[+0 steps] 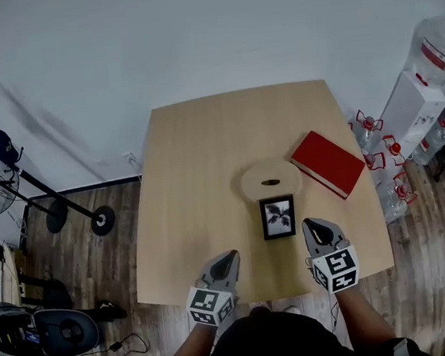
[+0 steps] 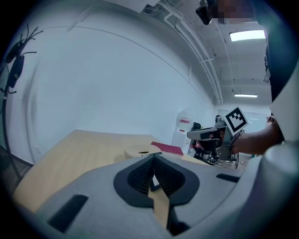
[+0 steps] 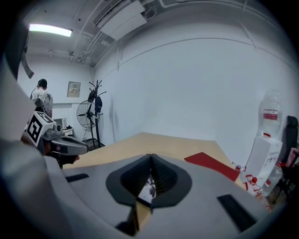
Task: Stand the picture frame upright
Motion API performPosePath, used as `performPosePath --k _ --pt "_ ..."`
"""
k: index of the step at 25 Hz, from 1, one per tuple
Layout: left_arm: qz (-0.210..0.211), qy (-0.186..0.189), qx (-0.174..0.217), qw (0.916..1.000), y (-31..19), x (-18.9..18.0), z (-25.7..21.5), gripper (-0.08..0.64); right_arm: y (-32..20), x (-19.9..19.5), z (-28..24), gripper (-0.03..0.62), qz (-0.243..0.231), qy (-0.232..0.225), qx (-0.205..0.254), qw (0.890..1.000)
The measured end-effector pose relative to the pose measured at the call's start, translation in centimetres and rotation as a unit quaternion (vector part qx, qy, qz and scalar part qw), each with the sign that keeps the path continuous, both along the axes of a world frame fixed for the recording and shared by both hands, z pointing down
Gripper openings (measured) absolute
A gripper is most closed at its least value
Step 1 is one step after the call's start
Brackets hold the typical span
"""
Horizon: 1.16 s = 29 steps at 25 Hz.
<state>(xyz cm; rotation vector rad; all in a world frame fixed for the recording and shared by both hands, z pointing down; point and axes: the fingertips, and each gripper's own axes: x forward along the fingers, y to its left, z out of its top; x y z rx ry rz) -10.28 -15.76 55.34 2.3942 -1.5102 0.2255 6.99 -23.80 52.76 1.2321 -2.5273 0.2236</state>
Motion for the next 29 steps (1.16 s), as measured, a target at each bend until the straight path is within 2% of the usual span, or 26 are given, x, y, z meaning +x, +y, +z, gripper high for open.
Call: performPosePath --k 12,16,21,29 --pt "0.011 -0.008 0.024 0.9996 -0.2 0.4 -2.5 -0.005 1.4 0.8 -3.1 0.009 0.011 0.008 0.052 0.999" --pt "0.010 -0.009 0.027 0.9995 0.0 0.5 -2.5 -0.005 1.9 1.4 -2.9 0.009 0.013 0.012 0.050 0.999" --pt "0.022 -0.027 0.038 0.9986 0.0 1.1 -2.6 -0.005 2.0 1.4 -2.6 0.009 0.014 0.012 0.052 0.998" --pt "0.025 -0.021 0.039 0.9987 -0.2 1.1 -2.6 -0.005 2.4 0.8 -2.6 0.009 0.009 0.019 0.057 0.998"
